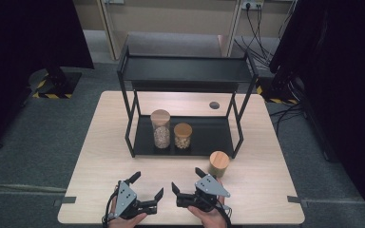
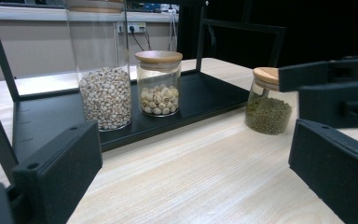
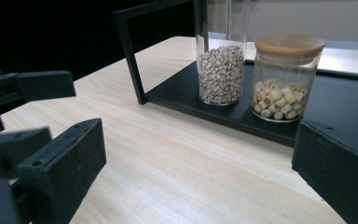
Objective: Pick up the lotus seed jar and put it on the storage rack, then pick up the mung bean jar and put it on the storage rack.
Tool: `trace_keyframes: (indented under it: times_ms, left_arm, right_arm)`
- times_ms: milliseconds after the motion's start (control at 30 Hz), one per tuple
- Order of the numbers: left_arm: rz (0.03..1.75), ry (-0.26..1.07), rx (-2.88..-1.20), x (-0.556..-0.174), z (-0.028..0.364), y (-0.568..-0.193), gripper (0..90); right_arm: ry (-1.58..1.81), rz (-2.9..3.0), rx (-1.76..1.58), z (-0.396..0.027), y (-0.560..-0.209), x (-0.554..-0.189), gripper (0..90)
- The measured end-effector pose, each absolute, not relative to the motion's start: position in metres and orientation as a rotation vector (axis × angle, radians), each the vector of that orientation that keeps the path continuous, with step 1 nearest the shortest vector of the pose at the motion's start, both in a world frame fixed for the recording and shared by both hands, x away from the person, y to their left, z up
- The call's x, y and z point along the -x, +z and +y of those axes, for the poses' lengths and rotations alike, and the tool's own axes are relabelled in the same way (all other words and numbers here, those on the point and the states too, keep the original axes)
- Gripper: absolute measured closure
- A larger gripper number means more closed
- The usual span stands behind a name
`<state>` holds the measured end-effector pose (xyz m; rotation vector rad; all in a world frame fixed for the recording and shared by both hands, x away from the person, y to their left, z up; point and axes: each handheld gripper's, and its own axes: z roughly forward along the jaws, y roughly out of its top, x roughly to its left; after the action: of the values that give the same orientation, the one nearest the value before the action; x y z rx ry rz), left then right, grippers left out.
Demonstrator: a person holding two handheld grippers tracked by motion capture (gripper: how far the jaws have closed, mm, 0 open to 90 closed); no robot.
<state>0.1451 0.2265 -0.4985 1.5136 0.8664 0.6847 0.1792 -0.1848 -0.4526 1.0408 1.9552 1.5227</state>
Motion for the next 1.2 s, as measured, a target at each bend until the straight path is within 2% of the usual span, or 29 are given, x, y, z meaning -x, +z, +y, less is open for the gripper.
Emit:
trace_keyframes:
  times_ms: [400,1200]
  left_arm:
    - [0.870,0.687,-1.507,-0.145,0.227,-0.498,1.9]
    - [0.865,0.689,-1.506,-0.145,0.227,-0.498,1.9]
  right_arm:
    - [1.537,1.958,-1.055,-0.193,-0.468,-0.172,3.2]
    - [1.559,1.938,-1.053,-0.199,-0.466,-0.167,3.3]
